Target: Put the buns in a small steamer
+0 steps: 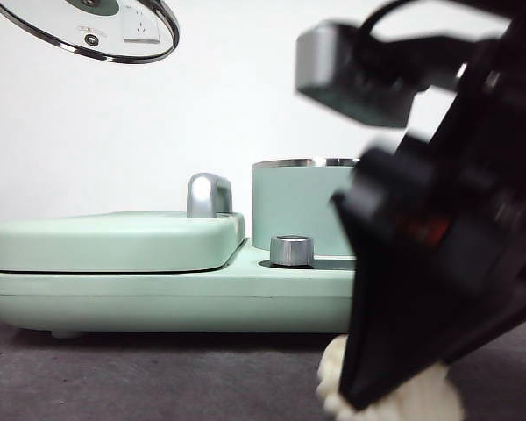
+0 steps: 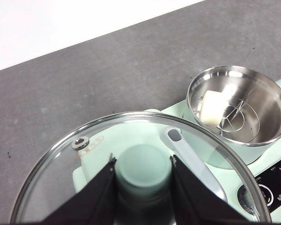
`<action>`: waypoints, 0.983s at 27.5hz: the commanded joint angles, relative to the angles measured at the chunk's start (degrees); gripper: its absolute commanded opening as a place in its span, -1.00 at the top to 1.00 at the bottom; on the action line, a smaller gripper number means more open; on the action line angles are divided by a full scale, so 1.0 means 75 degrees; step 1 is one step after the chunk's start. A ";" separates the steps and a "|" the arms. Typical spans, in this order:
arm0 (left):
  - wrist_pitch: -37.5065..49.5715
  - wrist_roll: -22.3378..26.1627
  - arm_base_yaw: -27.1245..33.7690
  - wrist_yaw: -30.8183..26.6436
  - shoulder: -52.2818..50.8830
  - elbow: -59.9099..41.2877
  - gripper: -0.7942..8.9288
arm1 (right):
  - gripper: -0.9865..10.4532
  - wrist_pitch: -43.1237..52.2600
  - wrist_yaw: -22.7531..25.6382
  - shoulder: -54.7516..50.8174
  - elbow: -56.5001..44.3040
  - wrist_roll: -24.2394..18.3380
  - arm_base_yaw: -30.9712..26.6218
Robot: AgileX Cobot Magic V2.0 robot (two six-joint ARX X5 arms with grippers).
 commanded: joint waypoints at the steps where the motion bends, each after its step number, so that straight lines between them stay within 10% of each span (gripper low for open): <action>1: 0.0187 0.0055 -0.0020 -0.0015 -0.0023 0.0125 0.81 | 0.45 -0.1087 -0.0224 -0.0466 0.0539 0.0565 0.0032; 9: 0.0187 0.0052 -0.0023 -0.0015 -0.0020 0.0125 0.81 | 0.45 -0.5942 -0.0452 -0.1020 0.3963 0.0277 -0.0726; 27: 0.0178 -0.0003 -0.0023 -0.0015 -0.0015 0.0125 0.81 | 0.45 -0.5336 -0.0507 0.1734 0.7326 -0.2215 -0.3649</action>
